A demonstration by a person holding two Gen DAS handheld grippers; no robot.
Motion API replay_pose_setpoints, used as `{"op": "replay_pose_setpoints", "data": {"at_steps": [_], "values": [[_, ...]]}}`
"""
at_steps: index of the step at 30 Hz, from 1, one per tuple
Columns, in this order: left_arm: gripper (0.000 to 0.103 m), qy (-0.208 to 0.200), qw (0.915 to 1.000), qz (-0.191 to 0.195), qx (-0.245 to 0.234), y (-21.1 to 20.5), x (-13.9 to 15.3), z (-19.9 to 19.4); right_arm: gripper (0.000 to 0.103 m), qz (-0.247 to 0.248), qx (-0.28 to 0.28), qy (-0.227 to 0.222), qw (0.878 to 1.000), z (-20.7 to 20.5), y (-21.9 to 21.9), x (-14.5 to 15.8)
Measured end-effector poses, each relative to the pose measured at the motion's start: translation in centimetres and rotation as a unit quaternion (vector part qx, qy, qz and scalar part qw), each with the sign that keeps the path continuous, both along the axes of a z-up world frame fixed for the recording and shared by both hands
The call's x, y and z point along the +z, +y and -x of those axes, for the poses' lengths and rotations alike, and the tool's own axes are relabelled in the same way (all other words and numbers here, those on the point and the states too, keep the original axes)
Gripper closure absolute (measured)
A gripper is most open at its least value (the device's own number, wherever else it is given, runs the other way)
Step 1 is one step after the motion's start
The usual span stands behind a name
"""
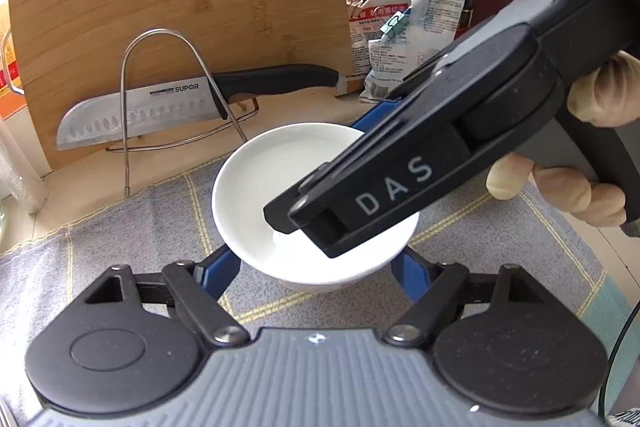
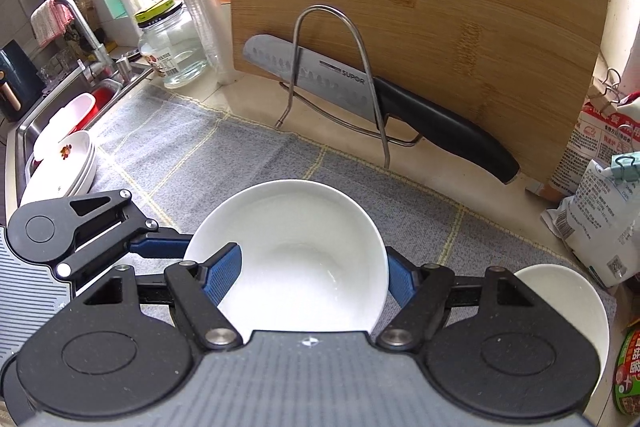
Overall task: Organize plates and bowls
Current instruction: 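Lift the second bowl with both grippers and carry it over the first bowl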
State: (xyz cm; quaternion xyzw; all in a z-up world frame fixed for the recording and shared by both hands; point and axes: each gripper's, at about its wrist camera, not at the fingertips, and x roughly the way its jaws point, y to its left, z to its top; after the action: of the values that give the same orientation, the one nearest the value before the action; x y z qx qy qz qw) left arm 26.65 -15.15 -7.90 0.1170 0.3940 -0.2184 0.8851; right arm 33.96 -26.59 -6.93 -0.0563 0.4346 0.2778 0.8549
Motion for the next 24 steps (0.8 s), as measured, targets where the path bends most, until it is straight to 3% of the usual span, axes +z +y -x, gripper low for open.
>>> {"op": "replay_pose_setpoints", "data": {"at_steps": [24], "values": [[0.021, 0.014, 0.9990, -0.007, 0.042, 6.7, 3.4, 6.5, 0.023, 0.004, 0.074, -0.017, 0.997, 6.0, 7.5, 2.7]]}}
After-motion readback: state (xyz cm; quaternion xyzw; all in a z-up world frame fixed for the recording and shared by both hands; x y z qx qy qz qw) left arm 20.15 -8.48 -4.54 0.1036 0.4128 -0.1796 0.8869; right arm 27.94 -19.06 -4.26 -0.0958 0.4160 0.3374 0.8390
